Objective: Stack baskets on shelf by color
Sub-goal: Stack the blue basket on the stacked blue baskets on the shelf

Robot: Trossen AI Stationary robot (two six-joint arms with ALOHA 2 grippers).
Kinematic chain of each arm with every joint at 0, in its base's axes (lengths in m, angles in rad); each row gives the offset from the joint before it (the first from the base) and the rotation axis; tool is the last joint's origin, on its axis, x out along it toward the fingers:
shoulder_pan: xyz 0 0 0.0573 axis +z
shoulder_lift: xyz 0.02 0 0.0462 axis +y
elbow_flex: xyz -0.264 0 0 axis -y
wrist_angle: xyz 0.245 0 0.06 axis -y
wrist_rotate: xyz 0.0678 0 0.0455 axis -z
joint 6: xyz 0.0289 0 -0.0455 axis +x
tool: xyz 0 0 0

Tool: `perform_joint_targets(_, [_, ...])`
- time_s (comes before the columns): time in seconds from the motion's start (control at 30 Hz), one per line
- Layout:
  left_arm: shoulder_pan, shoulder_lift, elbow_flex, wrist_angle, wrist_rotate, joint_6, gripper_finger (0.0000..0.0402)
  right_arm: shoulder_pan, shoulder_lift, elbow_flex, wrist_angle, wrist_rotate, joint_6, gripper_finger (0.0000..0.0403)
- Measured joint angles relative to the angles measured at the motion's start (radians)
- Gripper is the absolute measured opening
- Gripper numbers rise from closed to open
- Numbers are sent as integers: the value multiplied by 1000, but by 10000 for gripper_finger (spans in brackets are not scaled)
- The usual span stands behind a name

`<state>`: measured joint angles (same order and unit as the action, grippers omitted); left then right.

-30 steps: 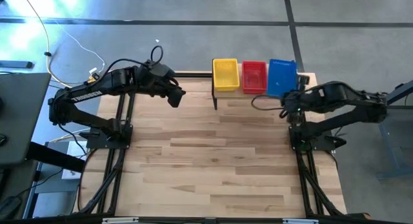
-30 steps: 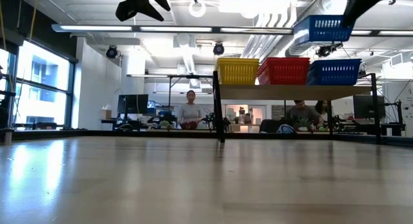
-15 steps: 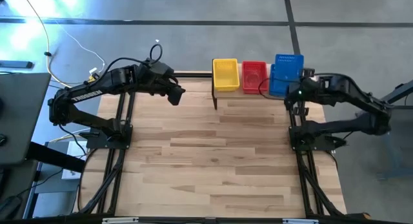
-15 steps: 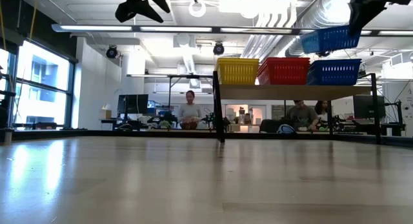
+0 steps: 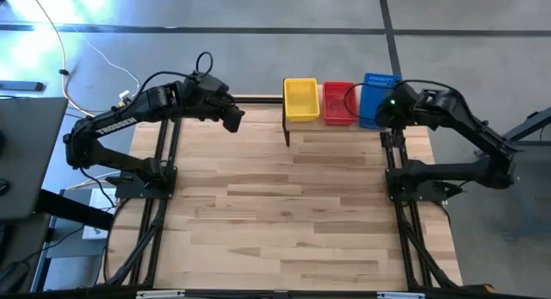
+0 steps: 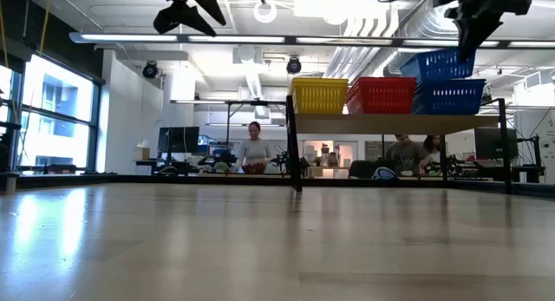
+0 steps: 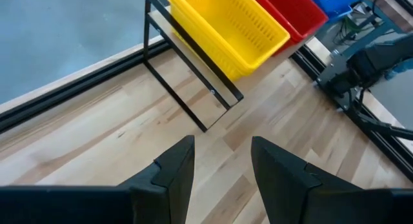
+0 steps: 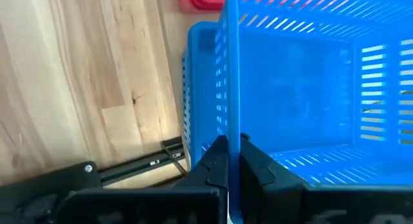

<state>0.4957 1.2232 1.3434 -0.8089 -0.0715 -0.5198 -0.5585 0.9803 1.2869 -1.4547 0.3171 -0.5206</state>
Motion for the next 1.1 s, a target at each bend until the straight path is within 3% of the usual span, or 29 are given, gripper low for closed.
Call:
perform_joint_targets(0.4, [36,0,0,0,27,0,145,-91,82,0,-7,-83,-40,0])
perform_joint_targets(0.8, [42,0,0,0,27,0,145,-92,85,0,-15,-53,-39,2])
perform_joint_targets(1.1, [42,0,0,2,27,0,145,-89,85,0,-17,-27,-6,72])
